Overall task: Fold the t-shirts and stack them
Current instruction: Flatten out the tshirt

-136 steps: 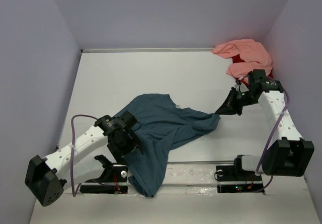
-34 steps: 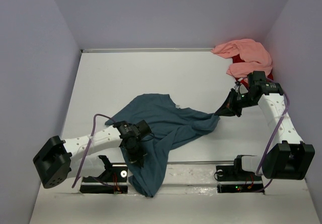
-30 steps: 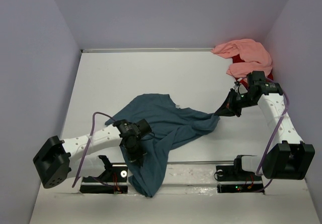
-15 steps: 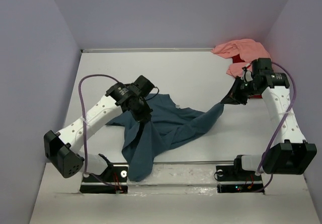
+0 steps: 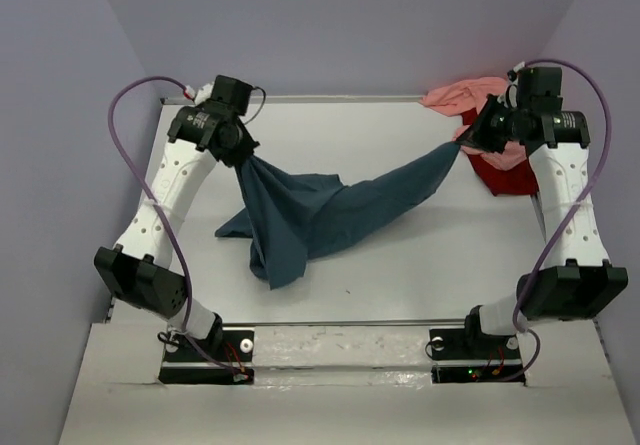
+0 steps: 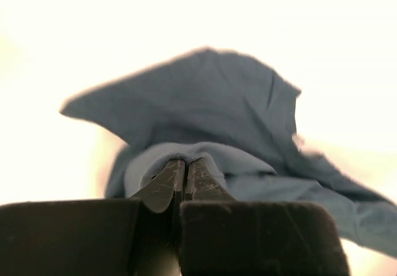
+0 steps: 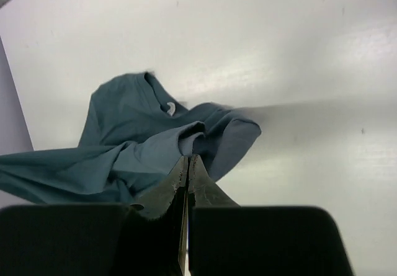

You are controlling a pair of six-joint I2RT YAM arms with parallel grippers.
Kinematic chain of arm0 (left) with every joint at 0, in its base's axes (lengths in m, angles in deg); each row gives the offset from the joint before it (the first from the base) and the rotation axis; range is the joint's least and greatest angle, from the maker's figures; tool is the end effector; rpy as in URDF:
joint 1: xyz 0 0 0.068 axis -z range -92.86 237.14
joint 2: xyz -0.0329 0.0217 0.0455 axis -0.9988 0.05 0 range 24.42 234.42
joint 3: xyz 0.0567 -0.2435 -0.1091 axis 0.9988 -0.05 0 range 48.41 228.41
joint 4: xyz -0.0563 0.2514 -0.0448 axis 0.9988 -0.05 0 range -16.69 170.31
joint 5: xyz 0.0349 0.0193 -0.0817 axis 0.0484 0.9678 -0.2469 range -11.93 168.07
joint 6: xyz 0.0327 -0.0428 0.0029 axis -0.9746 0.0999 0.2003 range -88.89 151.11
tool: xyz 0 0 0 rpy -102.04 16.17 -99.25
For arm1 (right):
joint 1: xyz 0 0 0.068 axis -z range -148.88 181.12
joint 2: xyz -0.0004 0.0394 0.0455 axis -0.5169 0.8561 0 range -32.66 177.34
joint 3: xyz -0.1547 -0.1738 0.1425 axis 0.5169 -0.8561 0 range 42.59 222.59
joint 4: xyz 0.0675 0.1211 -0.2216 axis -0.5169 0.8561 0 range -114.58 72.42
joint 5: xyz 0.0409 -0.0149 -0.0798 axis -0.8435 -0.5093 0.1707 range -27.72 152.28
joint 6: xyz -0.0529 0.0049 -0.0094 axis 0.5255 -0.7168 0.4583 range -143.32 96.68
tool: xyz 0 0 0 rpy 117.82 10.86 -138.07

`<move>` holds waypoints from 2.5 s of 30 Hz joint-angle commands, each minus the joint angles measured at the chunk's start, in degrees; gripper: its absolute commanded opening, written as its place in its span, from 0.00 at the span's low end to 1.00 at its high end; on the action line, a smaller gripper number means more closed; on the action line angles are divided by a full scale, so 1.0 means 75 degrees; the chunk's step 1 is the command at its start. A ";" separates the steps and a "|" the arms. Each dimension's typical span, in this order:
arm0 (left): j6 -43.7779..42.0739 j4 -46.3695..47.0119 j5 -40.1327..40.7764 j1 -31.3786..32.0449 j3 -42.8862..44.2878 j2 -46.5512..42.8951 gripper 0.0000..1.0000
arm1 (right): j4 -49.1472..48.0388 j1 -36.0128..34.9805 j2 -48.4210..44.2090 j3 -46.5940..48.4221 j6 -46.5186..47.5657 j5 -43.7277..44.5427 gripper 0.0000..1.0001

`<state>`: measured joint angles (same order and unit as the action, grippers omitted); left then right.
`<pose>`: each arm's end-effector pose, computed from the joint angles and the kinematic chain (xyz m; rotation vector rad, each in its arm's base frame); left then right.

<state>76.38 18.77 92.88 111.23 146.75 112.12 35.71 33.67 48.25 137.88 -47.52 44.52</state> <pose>0.2845 -0.1172 0.3974 -0.5568 2.3680 -0.2313 0.2760 -0.0014 0.4157 0.4052 2.3569 0.5479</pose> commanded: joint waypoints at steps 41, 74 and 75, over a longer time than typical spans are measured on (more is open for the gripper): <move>-0.1326 0.4258 -0.2443 -0.2521 0.1290 -0.3758 0.00 | -0.3681 0.0164 -0.4153 0.0303 -0.1964 -0.4722 0.00; -0.1314 0.3164 -0.0920 -0.2510 -0.1298 -0.4967 0.00 | -0.0690 0.0094 -0.4376 0.1478 0.0391 0.0633 0.00; -0.1314 0.3328 -0.0850 -0.2510 -0.1613 -0.4955 0.00 | -0.0819 0.0094 -0.4505 0.1150 0.0392 0.0657 0.00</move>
<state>66.83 34.88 85.64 92.44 138.12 74.79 33.50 34.43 16.44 152.24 -45.60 45.64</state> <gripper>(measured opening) 0.033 0.012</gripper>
